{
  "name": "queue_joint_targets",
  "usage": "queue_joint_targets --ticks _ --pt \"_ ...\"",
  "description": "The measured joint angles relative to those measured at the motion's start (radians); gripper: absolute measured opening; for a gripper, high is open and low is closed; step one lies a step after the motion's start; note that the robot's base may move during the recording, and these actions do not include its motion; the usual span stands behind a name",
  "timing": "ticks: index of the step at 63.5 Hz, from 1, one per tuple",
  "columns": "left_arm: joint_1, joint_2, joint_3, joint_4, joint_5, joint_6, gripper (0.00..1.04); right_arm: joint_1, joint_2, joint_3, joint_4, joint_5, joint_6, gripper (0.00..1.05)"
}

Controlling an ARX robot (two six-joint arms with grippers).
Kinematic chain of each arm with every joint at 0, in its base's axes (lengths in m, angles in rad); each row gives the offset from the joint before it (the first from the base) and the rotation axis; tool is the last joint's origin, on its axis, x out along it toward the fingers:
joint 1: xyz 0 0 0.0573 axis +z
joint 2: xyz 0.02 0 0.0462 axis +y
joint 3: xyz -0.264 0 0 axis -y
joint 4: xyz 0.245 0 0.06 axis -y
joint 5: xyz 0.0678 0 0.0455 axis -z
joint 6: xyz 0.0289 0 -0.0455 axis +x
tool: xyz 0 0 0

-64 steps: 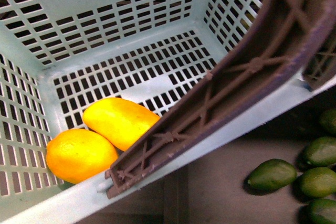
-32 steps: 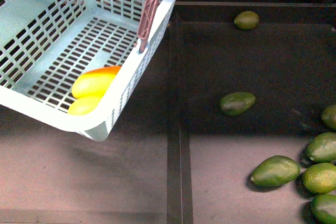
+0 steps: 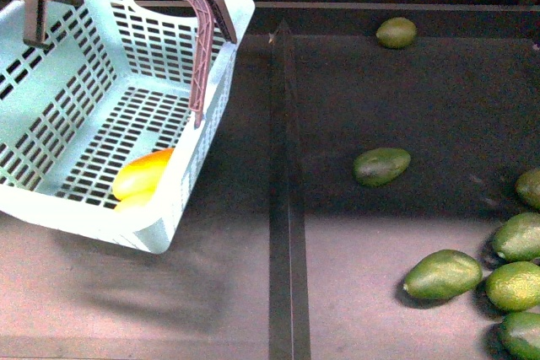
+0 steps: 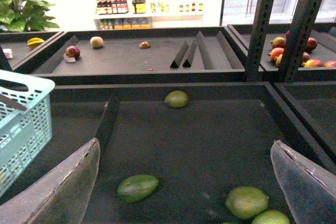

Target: Pick lemon and mango into basket

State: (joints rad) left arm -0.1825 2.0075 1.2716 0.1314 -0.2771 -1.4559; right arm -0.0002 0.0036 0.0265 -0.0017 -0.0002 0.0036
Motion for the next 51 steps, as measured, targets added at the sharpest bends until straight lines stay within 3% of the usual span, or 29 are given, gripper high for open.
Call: queue_joint_targets --ticks 14,32,42,49,51 --pt "0.004 0.044 0.000 -0.002 0.038 -0.026 0.15 0.000 0.000 0.000 0.000 0.000 0.000 0.96" --pt "0.034 -0.100 -0.114 -0.003 -0.024 0.015 0.69 0.000 0.000 0.000 0.000 0.000 0.000 0.96" --pt "0.055 -0.282 -0.212 -0.124 -0.100 0.058 1.00 0.000 0.000 0.000 0.000 0.000 0.000 0.96" --pt "0.042 -0.381 -0.232 -0.204 -0.132 0.084 0.98 0.000 0.000 0.000 0.000 0.000 0.000 0.96" --pt "0.048 -0.387 -0.270 -0.098 -0.067 0.182 0.94 0.000 0.000 0.000 0.000 0.000 0.000 0.96"
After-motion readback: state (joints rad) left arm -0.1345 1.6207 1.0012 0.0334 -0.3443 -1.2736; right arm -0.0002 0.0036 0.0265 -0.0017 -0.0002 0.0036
